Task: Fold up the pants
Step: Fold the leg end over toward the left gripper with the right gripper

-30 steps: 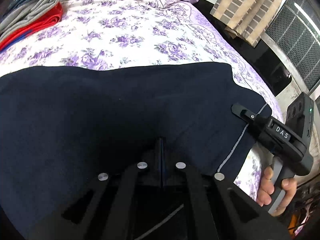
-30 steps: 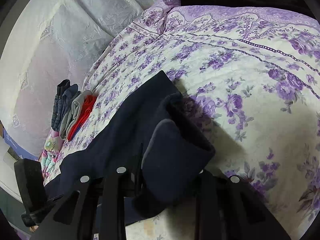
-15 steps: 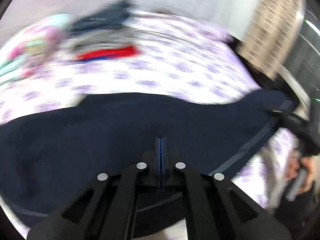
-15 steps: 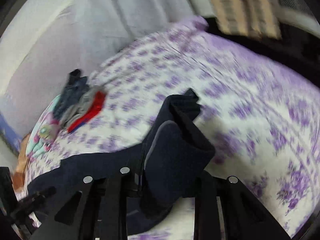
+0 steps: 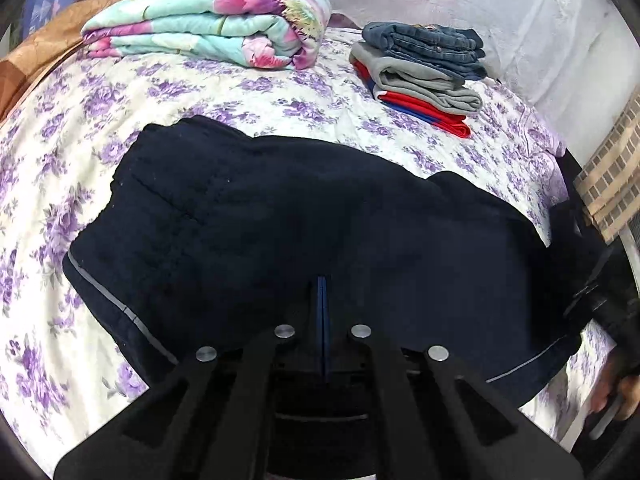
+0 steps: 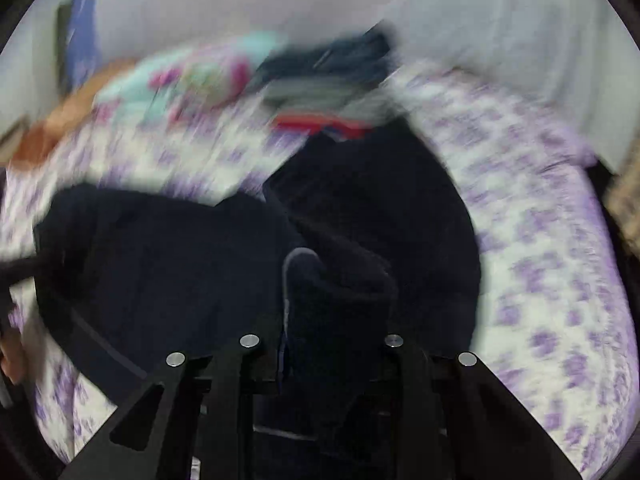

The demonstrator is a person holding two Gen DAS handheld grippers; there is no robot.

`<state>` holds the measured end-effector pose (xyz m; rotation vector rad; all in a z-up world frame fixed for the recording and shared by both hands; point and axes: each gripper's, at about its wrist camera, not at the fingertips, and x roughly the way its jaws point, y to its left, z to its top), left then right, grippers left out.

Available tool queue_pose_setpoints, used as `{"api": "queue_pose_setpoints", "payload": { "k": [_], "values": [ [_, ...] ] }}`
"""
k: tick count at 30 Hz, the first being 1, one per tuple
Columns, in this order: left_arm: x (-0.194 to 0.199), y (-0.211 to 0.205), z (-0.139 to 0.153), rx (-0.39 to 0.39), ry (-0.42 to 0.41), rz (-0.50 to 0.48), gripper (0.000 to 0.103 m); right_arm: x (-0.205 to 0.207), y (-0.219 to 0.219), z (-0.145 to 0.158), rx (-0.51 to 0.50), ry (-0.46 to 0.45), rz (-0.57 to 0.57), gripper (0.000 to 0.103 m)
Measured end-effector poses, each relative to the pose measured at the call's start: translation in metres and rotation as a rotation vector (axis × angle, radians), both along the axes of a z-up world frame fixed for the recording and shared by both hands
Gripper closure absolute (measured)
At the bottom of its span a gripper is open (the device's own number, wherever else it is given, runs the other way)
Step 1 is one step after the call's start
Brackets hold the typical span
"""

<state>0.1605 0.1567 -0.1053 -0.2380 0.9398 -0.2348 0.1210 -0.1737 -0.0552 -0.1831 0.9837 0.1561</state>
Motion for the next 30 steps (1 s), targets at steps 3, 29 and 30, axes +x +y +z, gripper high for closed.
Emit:
{"api": "queue_pose_setpoints", "payload": {
  "k": [3,29,30],
  "values": [
    [0.001,0.006,-0.002,-0.042,0.007,-0.019,0.102,-0.006,0.014,-0.021,-0.028,0.029,0.009,0.058],
    [0.005,0.016,-0.005,-0.105,0.007,-0.052,0.102,0.046,0.008,0.004,0.258,0.140,-0.035,0.094],
    [0.005,0.015,-0.005,-0.103,0.004,-0.054,0.102,0.035,0.007,0.014,0.270,0.115,-0.022,0.092]
  ]
}}
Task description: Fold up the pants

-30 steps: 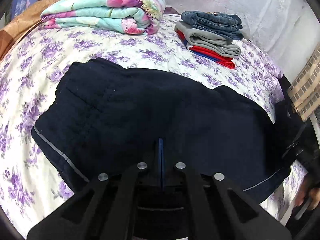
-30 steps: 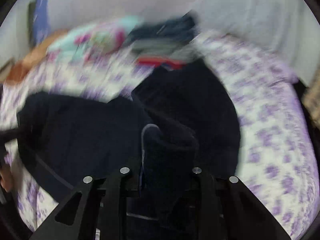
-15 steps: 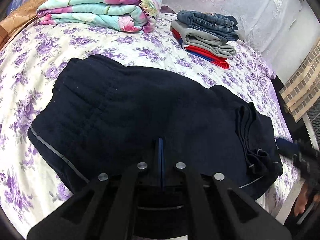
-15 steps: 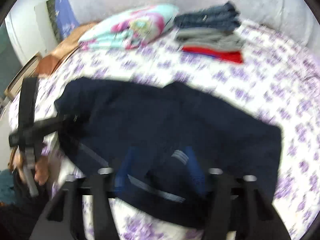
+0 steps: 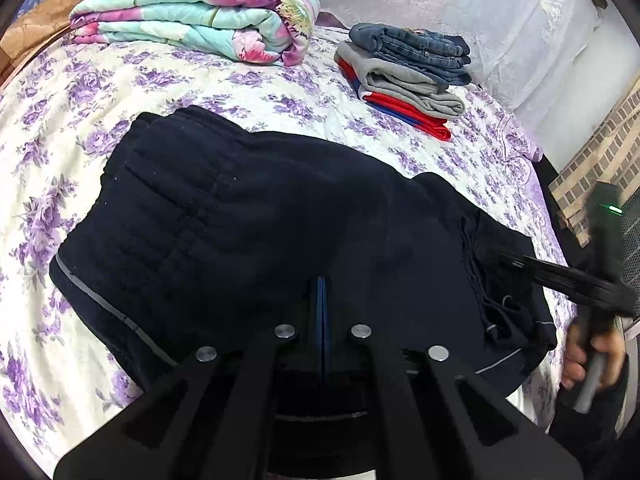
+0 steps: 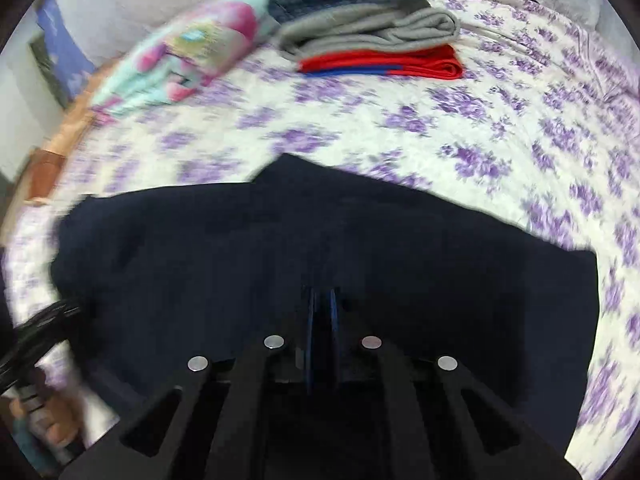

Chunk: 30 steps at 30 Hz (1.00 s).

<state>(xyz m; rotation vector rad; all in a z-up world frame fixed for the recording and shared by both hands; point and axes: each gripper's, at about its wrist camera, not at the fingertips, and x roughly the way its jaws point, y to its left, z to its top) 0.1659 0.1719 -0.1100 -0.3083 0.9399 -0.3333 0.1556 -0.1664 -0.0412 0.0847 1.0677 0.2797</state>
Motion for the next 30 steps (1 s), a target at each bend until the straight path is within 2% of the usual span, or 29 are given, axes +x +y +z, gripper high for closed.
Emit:
{"api": "queue_pose_setpoints", "payload": {
  "k": [1,3,6,7,9,11,13,15,19,24,27,30],
  "values": [
    [0.000,0.000,0.000,-0.002,-0.002,-0.002,0.102,-0.007,-0.003,0.004,0.004,-0.016,0.006,0.091],
    [-0.001,0.001,0.001,-0.009,-0.003,-0.006,0.102,-0.036,-0.007,0.017,0.026,-0.061,0.023,0.065],
    [-0.004,0.007,0.004,-0.047,-0.007,0.004,0.102,-0.073,-0.012,0.021,0.068,-0.091,0.037,0.057],
    [-0.009,0.012,0.008,-0.080,-0.015,0.017,0.098,-0.080,-0.014,0.020,0.078,-0.088,0.044,0.056],
    [-0.024,0.022,0.021,-0.129,-0.055,0.042,0.075,-0.095,-0.018,0.018,0.091,-0.084,0.061,0.056],
    [-0.053,0.038,0.041,-0.126,-0.141,0.100,0.033,-0.106,-0.024,0.017,0.095,-0.089,0.064,0.055],
    [-0.077,0.054,0.054,-0.114,-0.185,0.164,0.020,-0.113,-0.029,0.016,0.120,-0.095,0.063,0.055],
    [-0.092,0.070,0.060,-0.130,-0.173,0.212,0.020,-0.116,-0.032,0.014,0.147,-0.102,0.068,0.055],
    [-0.101,0.091,0.043,-0.249,-0.090,0.266,0.021,-0.120,-0.031,0.010,0.197,-0.103,0.095,0.055],
    [-0.077,0.077,0.003,-0.401,0.043,0.224,0.022,-0.131,-0.038,0.010,0.205,-0.113,0.096,0.055],
    [-0.057,0.064,-0.019,-0.426,0.115,0.206,0.022,-0.140,-0.052,0.013,0.214,-0.131,0.052,0.055],
    [-0.035,0.050,-0.018,-0.356,0.107,0.213,0.021,-0.147,-0.067,0.012,0.231,-0.137,0.004,0.055]
  ]
}}
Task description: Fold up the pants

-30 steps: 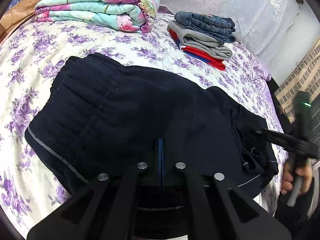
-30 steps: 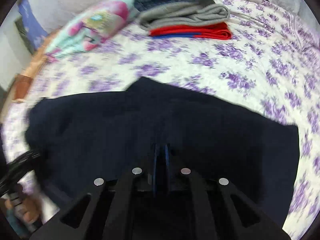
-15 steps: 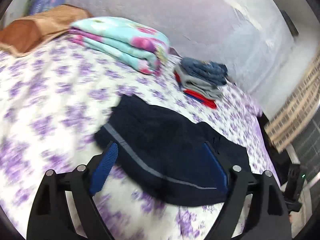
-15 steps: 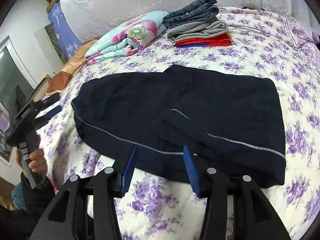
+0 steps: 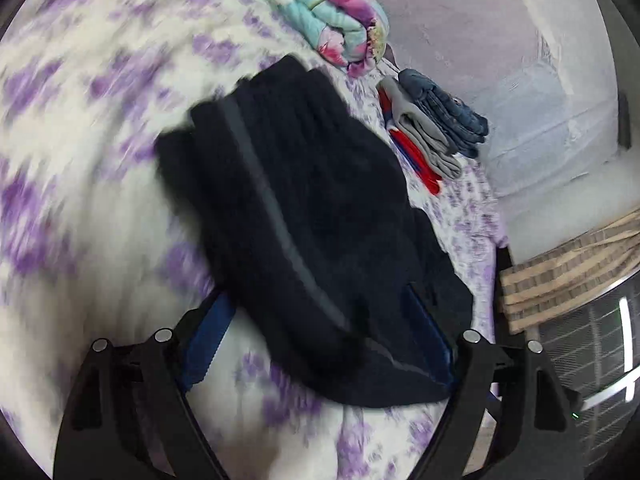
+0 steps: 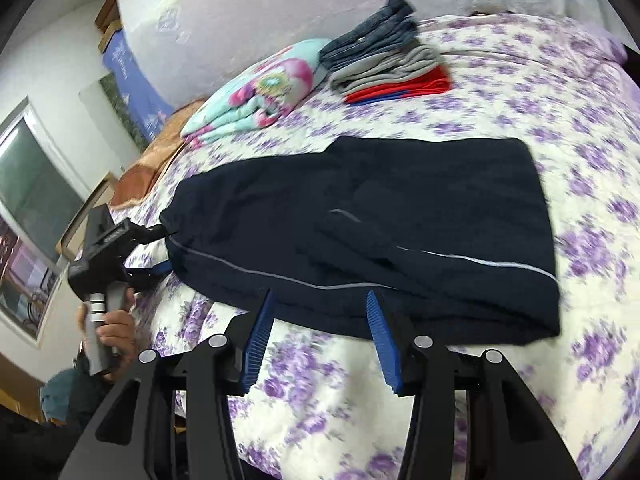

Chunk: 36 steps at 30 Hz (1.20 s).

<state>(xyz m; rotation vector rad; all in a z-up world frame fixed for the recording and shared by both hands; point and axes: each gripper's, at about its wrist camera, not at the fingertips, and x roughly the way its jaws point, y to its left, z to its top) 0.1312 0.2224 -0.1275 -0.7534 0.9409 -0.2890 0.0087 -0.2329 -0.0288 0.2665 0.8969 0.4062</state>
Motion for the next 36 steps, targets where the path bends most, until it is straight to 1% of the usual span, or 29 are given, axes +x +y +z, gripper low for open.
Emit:
{"api": "queue_pose_setpoints", "payload": {
  "k": [1,2,3,4,5,6,7,9,11,12,14,15,17,19,20,22,25,26,27,28,29,30,31,32,34,36],
  "values": [
    [0.008,-0.002,0.002,0.012,0.005,-0.002,0.022,-0.001,-0.003,-0.001,0.006,0.004,-0.007,0.055],
    [0.024,-0.005,0.004,0.021,0.016,-0.005,0.027,-0.001,-0.004,-0.002,0.011,0.009,-0.012,0.055],
    [0.031,-0.006,0.005,0.035,0.022,-0.004,0.036,-0.001,-0.004,-0.003,0.014,0.013,-0.012,0.055],
    [0.039,-0.009,0.007,0.065,0.025,-0.004,0.065,-0.002,-0.003,-0.003,0.014,0.015,-0.008,0.055],
    [0.043,-0.011,0.011,0.084,0.016,-0.009,0.075,-0.003,0.000,-0.003,0.008,0.014,-0.003,0.055],
    [0.042,-0.011,0.018,0.082,-0.019,-0.011,0.077,-0.004,0.002,-0.003,0.000,0.012,0.001,0.055],
    [0.039,-0.013,0.022,0.091,-0.047,-0.008,0.078,-0.005,0.003,-0.003,-0.008,0.010,0.004,0.055],
    [0.032,-0.019,0.026,0.136,-0.099,-0.007,0.078,-0.003,0.007,-0.006,-0.022,0.019,0.000,0.055],
    [0.027,-0.021,0.021,0.161,-0.109,0.001,0.078,0.005,0.015,-0.008,-0.034,0.037,0.006,0.055],
    [0.027,-0.018,0.015,0.149,-0.095,0.008,0.078,0.009,0.020,-0.007,-0.041,0.039,0.015,0.055],
    [0.028,-0.008,0.007,0.080,-0.079,0.009,0.078,0.025,0.038,0.000,-0.036,0.017,0.063,0.057],
    [0.027,-0.004,0.005,0.056,-0.079,0.006,0.078,0.039,0.049,0.004,-0.038,0.002,0.085,0.067],
    [0.025,-0.005,0.006,0.070,-0.087,0.004,0.078,0.069,0.068,0.004,-0.077,0.009,0.090,0.080],
    [0.024,-0.008,0.010,0.109,-0.104,0.001,0.078,0.100,0.088,-0.004,-0.105,0.035,0.108,0.085],
    [0.023,-0.010,0.012,0.119,-0.110,0.000,0.078,0.119,0.100,-0.012,-0.128,0.065,0.114,0.092],
    [0.022,-0.010,0.012,0.121,-0.117,-0.004,0.078,0.143,0.114,-0.027,-0.149,0.115,0.105,0.092],
    [0.024,-0.005,0.008,0.089,-0.107,-0.007,0.078,0.171,0.126,-0.060,-0.192,0.214,0.056,0.096],
    [0.024,-0.004,0.007,0.080,-0.104,-0.009,0.078,0.173,0.126,-0.065,-0.177,0.212,0.045,0.098],
    [0.024,-0.003,0.007,0.078,-0.103,-0.009,0.078,0.173,0.127,-0.063,-0.179,0.217,0.049,0.098],
    [0.024,-0.003,0.007,0.080,-0.104,-0.012,0.078,0.171,0.125,-0.060,-0.168,0.225,0.059,0.096],
    [0.024,-0.004,0.007,0.084,-0.105,-0.013,0.078,0.165,0.118,-0.052,-0.108,0.234,0.078,0.096],
    [0.024,-0.005,0.008,0.091,-0.107,-0.014,0.078,0.159,0.111,-0.043,-0.059,0.222,0.085,0.096],
    [0.024,-0.005,0.008,0.095,-0.108,-0.014,0.078,0.151,0.102,-0.030,-0.027,0.193,0.084,0.096],
    [0.023,-0.005,0.008,0.097,-0.109,-0.012,0.078,0.137,0.088,-0.013,-0.009,0.139,0.071,0.096],
    [0.023,-0.007,0.010,0.117,-0.114,-0.008,0.078,0.107,0.053,0.011,0.022,0.058,0.032,0.093],
    [0.020,-0.016,0.018,0.197,-0.130,0.001,0.078,0.079,0.017,0.021,0.023,0.017,-0.029,0.092]
  ]
}}
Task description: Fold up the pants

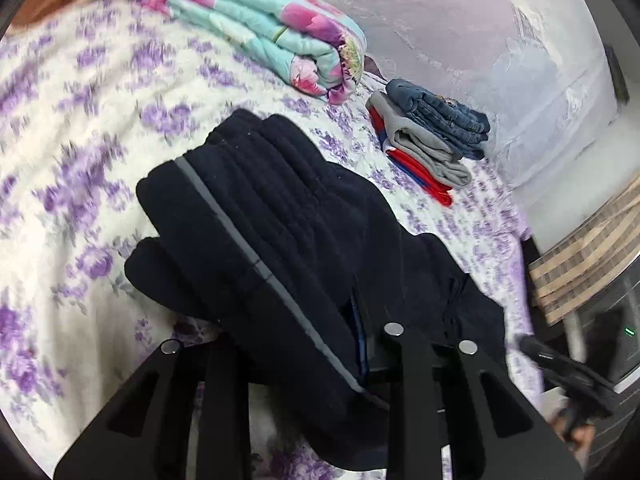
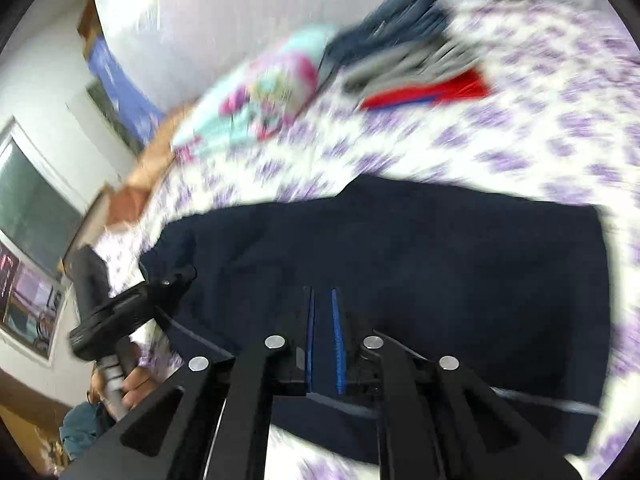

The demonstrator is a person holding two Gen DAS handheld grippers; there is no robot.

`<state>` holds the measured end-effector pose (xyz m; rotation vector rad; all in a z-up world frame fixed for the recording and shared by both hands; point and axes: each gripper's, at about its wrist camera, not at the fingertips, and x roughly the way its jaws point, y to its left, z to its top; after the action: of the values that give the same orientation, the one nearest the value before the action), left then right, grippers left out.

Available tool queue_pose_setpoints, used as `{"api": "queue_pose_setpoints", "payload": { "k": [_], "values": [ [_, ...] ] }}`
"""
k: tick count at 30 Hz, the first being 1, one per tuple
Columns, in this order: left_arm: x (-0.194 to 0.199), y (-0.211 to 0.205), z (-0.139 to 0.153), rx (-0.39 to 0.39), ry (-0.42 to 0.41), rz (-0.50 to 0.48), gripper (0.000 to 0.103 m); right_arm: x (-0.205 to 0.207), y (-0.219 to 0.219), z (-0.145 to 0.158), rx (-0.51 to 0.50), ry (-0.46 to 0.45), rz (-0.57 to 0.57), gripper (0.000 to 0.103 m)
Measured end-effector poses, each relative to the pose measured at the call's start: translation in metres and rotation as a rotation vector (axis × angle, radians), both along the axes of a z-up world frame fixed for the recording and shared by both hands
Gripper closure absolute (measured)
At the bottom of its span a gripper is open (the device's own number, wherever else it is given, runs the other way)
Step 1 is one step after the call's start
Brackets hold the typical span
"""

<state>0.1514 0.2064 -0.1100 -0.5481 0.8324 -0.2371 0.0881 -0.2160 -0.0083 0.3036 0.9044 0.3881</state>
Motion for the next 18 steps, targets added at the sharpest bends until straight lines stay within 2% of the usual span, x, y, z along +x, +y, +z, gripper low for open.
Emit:
{"api": "queue_pose_setpoints", "payload": {
  "k": [3,7,10,11,12,14,16,17,18],
  "values": [
    [-0.008,-0.024,0.021,0.171,-0.047,0.010,0.079,-0.034,-0.054,-0.003,0.018,0.000,-0.104,0.092],
    [-0.017,-0.067,0.069,0.314,-0.129,-0.029,0.080,-0.072,-0.116,-0.022,0.051,0.027,-0.236,0.092],
    [-0.025,-0.130,0.111,0.454,-0.228,-0.128,0.081,-0.093,-0.150,-0.035,0.117,0.024,-0.294,0.092],
    [-0.028,-0.148,0.119,0.480,-0.247,-0.162,0.082,-0.101,-0.161,-0.038,0.135,0.013,-0.311,0.092],
    [-0.031,-0.181,0.129,0.514,-0.272,-0.230,0.082,-0.106,-0.169,-0.039,0.146,0.004,-0.324,0.092],
    [-0.036,-0.232,0.133,0.564,-0.288,-0.337,0.082,-0.116,-0.183,-0.043,0.168,-0.007,-0.341,0.092],
    [-0.039,-0.277,0.124,0.614,-0.282,-0.438,0.082,-0.121,-0.196,-0.047,0.175,-0.012,-0.356,0.092],
    [-0.037,-0.299,0.115,0.632,-0.261,-0.487,0.082,-0.126,-0.202,-0.049,0.178,-0.010,-0.367,0.092],
    [-0.030,-0.325,0.097,0.642,-0.206,-0.550,0.080,-0.129,-0.207,-0.052,0.180,-0.008,-0.375,0.092]
  ]
}}
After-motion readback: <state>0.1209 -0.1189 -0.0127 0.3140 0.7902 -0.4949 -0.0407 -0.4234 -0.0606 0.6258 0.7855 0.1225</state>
